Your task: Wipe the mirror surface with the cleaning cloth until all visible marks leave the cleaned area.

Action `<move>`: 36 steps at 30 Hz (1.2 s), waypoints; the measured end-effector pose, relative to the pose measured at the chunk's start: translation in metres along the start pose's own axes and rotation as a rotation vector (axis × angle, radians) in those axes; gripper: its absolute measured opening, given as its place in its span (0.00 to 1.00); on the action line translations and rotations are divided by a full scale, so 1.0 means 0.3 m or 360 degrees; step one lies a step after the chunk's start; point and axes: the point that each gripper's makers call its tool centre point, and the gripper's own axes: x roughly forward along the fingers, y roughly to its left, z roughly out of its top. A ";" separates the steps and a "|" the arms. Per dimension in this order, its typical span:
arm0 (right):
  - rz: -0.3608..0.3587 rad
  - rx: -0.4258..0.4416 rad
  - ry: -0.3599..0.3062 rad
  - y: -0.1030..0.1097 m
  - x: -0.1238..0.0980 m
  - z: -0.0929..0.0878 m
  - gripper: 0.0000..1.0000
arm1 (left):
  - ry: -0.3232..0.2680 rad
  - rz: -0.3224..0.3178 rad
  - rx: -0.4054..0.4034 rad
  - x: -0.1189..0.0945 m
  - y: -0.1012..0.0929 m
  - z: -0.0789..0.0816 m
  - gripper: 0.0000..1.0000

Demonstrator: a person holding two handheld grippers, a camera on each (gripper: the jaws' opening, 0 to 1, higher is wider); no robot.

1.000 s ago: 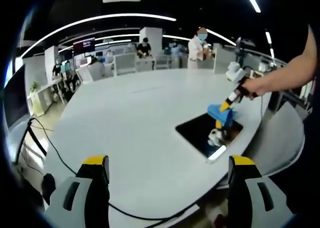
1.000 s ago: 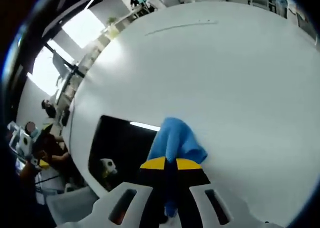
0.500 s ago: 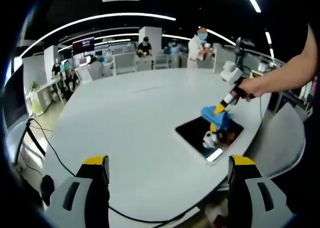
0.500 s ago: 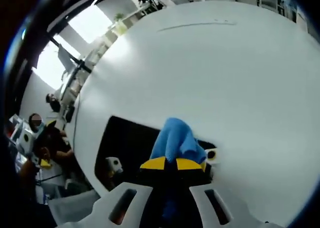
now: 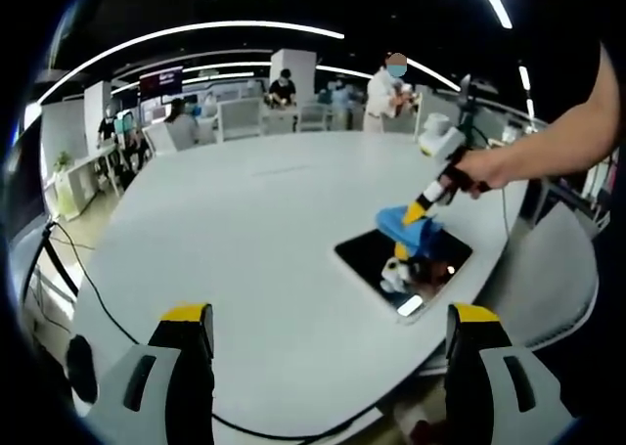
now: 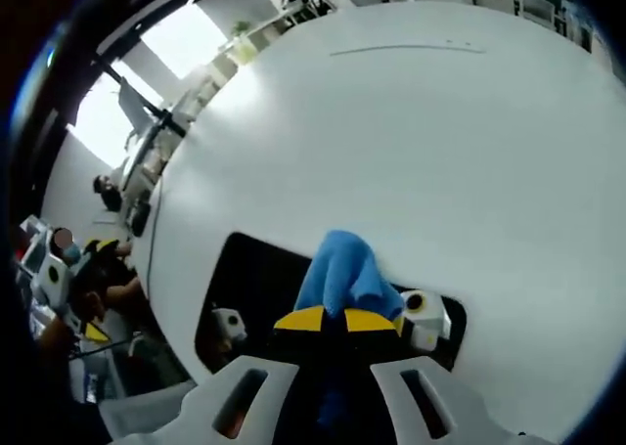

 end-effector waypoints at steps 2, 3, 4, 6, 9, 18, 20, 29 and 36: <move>0.0006 -0.0004 0.0002 0.011 0.006 0.004 0.00 | -0.0005 -0.0007 -0.0001 0.006 -0.001 0.003 0.99; 0.0010 -0.0007 0.0000 0.017 0.010 0.005 0.00 | -0.0002 -0.0010 0.0000 0.009 0.000 0.003 0.99; 0.0010 -0.0008 0.0000 0.022 0.012 0.007 0.00 | 0.0003 -0.0018 0.0001 0.014 0.001 0.002 0.99; 0.0012 -0.0002 -0.0003 0.036 0.021 0.013 0.00 | 0.0005 -0.0033 0.0007 0.018 -0.001 0.006 0.99; 0.0021 -0.0001 -0.0001 0.054 0.033 0.021 0.00 | 0.0005 -0.0043 0.0008 0.025 0.006 0.008 0.99; 0.0051 -0.0050 0.0024 0.142 0.084 0.052 0.00 | 0.0003 -0.0047 0.0006 0.029 0.031 0.008 0.99; 0.0061 -0.0065 0.0030 0.166 0.098 0.060 0.00 | 0.0003 -0.0046 0.0004 0.029 0.038 0.005 0.99; 0.0056 -0.0112 0.0030 0.234 0.140 0.088 0.00 | 0.0001 -0.0032 -0.0002 0.018 0.055 -0.009 0.99; 0.0085 -0.0135 0.0046 0.275 0.168 0.108 0.00 | -0.0001 -0.0023 -0.0004 0.008 0.067 -0.006 0.99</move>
